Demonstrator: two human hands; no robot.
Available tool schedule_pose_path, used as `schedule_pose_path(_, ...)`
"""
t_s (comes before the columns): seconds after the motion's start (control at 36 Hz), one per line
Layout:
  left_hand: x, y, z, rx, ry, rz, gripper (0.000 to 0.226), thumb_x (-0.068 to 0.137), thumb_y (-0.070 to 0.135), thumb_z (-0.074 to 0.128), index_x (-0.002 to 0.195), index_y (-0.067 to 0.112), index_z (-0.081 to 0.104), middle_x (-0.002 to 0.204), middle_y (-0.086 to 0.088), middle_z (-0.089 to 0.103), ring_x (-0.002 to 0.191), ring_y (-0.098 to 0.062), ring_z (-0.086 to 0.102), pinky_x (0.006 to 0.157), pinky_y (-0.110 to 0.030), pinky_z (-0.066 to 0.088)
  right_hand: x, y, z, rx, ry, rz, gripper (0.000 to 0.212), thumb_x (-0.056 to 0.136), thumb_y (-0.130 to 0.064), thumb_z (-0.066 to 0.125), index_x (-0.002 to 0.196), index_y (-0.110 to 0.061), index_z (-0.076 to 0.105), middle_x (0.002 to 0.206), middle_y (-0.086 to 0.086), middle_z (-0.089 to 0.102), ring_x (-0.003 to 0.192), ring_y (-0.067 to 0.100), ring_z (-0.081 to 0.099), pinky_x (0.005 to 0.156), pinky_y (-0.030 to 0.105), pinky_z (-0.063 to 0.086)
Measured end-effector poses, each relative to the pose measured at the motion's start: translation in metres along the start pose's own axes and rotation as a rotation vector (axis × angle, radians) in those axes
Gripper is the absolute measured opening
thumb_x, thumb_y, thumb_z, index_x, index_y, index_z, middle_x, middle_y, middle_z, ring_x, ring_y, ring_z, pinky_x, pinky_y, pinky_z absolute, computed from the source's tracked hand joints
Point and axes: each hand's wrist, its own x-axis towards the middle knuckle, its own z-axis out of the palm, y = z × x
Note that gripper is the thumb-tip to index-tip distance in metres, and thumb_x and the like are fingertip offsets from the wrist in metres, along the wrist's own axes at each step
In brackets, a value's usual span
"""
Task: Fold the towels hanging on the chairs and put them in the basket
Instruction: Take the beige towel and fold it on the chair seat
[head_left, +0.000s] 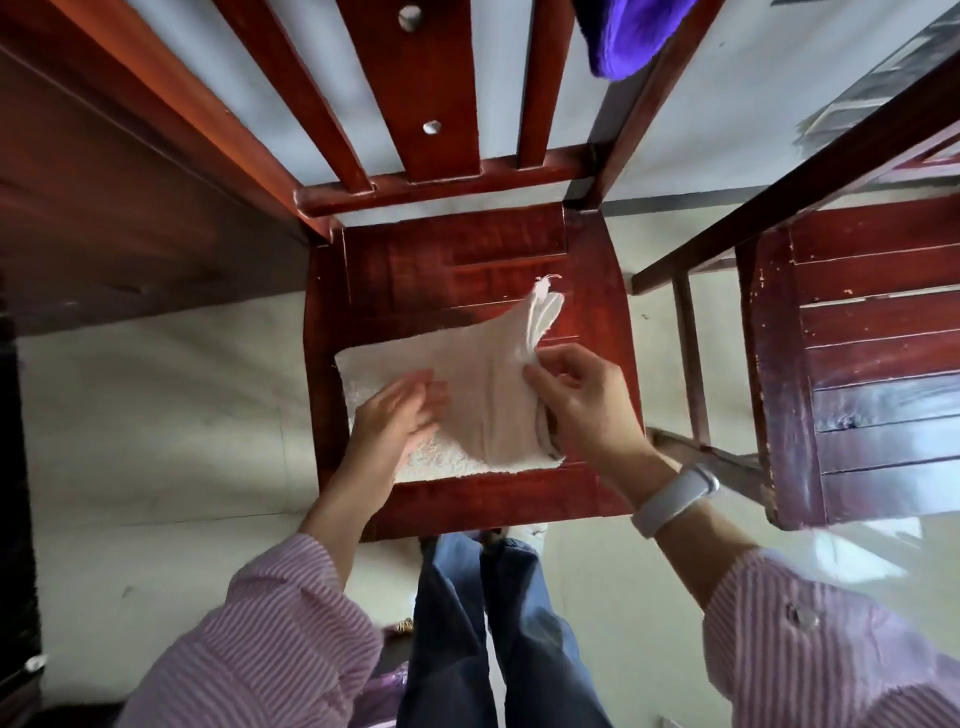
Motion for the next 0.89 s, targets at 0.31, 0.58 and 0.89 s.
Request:
schedule_pose_path(0.31, 0.016, -0.014, -0.031, 0.097, 0.205, -0.152, 0.030, 0.095, 0.033, 0.044, 0.076, 0.014, 0.057, 0.070, -0.005, 0.056, 0.067, -0.019, 0.054, 0.065, -0.031, 0.039, -0.003, 0.020, 0.071, -0.286, -0.141, -0.019, 0.035, 0.091, 0.000, 0.039, 0.116, -0.010, 0.061, 0.120, 0.007, 0.060, 0.106, 0.016, 0.054, 0.087, 0.014, 0.036)
schedule_pose_path(0.58, 0.020, -0.025, -0.004, 0.745, 0.370, 0.282, 0.030, 0.097, 0.021, 0.037, 0.076, 0.004, 0.049, 0.070, -0.015, 0.059, 0.069, -0.035, 0.057, 0.058, -0.032, 0.034, -0.013, 0.044, 0.071, -0.525, -0.119, -0.180, 0.043, 0.090, -0.001, 0.037, 0.128, -0.015, 0.051, 0.134, 0.011, 0.043, 0.117, 0.027, 0.040, 0.099, 0.034, 0.039)
schedule_pose_path(0.89, 0.025, -0.047, -0.048, 0.473, 0.476, 0.145, 0.029, 0.099, 0.017, 0.030, 0.081, 0.003, 0.048, 0.071, -0.008, 0.049, 0.069, -0.023, 0.045, 0.062, -0.029, 0.025, -0.010, 0.051, 0.109, -0.909, -0.349, -0.385, 0.051, 0.091, -0.025, 0.021, 0.142, -0.027, 0.029, 0.153, 0.016, 0.013, 0.140, 0.039, 0.006, 0.109, 0.052, 0.012)
